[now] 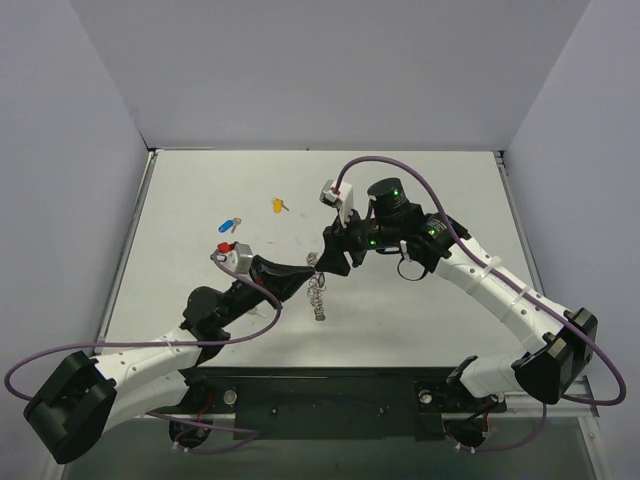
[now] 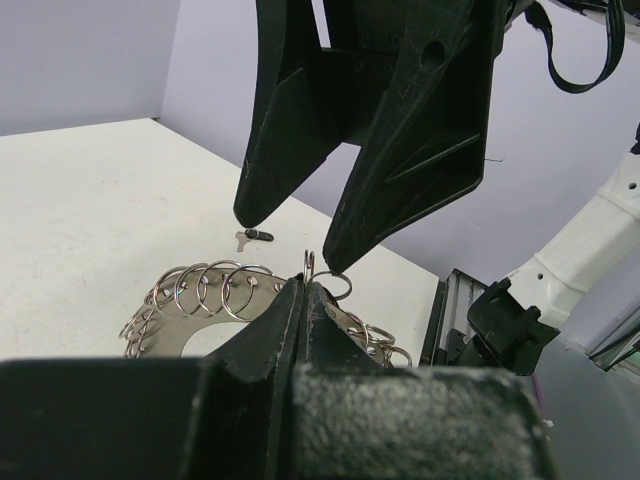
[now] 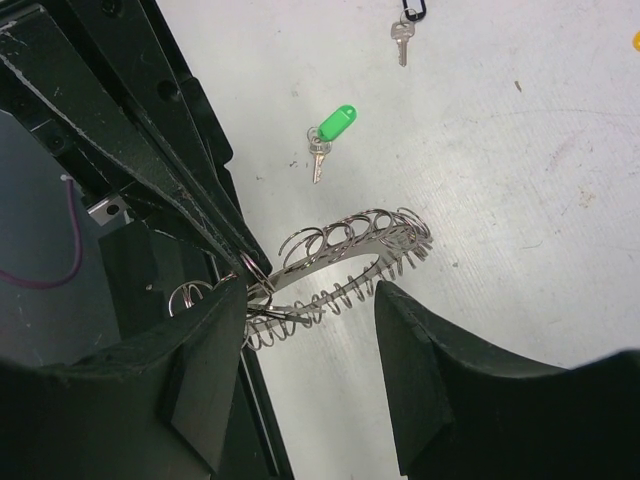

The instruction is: Put the keys on the keyring

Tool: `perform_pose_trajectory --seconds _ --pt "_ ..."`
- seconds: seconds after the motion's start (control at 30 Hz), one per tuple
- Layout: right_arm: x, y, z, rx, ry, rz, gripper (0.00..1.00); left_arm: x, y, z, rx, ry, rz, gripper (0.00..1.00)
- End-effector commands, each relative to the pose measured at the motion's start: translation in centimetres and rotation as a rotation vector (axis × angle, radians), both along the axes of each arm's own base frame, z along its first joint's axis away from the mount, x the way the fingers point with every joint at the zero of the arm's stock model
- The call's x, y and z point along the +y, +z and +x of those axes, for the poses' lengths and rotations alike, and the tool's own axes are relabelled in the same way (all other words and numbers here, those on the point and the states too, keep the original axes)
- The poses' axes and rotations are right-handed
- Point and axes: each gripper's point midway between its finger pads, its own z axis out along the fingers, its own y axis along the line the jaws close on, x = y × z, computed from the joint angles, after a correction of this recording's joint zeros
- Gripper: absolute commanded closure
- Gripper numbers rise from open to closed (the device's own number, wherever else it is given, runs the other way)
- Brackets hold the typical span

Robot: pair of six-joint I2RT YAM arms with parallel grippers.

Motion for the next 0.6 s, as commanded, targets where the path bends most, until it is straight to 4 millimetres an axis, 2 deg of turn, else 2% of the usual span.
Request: perform_pose_trajectory --seconds 0.0,0.13,0.37,0.57 --pt "0.0 1.8 -0.6 -0.023 0.041 0.043 0.5 0.7 3.1 -0.1 -0.087 0.02 -0.063 1.0" --pt "-0.1 2.7 -0.5 -0.024 0.071 0.079 0.5 0.8 3.2 -0.2 -0.096 0.015 -0.064 1.0" --pt "-0.7 2.6 0.0 -0.039 0.068 0.076 0.49 1.1 3.5 -0.8 -0.12 -0.007 -0.071 1.0" --pt "-1.0 3.2 -0.5 -0.062 0.15 0.113 0.5 1.5 3.9 -1.2 -0.148 -0.019 -0.08 1.0"
